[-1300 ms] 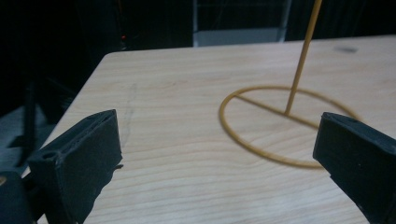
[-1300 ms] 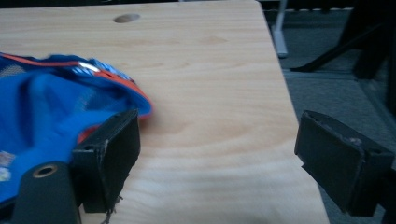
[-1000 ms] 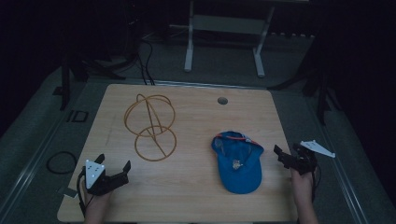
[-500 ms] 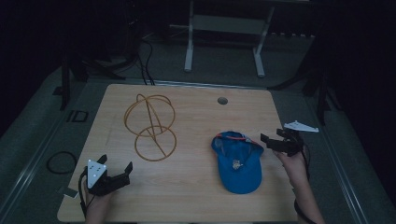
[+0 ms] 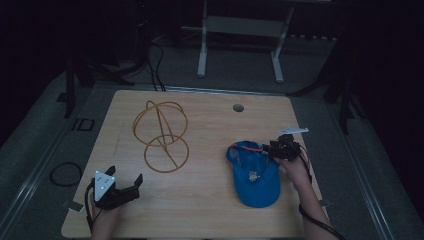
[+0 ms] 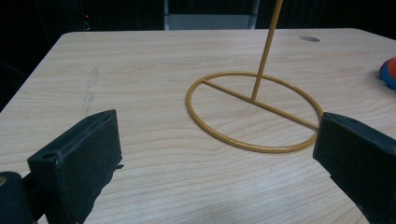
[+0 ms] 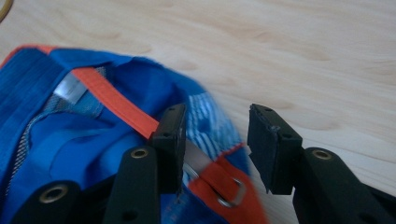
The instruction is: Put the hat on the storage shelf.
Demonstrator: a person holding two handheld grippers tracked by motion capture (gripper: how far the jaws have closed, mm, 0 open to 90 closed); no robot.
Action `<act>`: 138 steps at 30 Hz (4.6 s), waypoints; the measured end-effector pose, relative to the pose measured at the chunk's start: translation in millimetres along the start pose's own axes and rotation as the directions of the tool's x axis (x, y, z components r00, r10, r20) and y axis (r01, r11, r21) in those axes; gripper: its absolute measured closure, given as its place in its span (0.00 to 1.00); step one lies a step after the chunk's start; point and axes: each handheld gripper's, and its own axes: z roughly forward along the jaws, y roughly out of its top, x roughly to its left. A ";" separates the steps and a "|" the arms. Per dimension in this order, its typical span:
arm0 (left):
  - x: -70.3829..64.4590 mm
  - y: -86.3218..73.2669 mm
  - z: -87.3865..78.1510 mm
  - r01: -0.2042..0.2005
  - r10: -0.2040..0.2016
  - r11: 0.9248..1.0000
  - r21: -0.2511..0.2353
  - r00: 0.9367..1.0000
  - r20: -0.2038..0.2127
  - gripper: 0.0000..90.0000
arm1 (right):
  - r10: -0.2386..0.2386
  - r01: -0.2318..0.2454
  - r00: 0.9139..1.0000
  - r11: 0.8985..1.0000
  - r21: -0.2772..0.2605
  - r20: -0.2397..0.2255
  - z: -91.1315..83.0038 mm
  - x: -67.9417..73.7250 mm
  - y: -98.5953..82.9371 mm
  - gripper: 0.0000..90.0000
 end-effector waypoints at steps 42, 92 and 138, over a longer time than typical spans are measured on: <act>-0.8 -0.9 1.9 -0.004 0.004 1.000 0.026 1.000 0.003 0.02 | -0.111 0.107 0.990 0.993 0.053 0.082 20.5 32.3 1.0 1.00; -103.9 102.6 -12.5 -0.243 0.198 0.966 0.086 0.913 0.355 0.05 | -0.237 0.259 0.966 0.877 -0.405 0.103 -164.7 95.0 89.8 1.00; -207.3 235.6 91.1 -0.388 0.292 0.921 0.030 0.740 0.605 0.27 | -0.381 0.340 0.925 0.822 -0.457 0.004 -182.9 148.2 87.6 1.00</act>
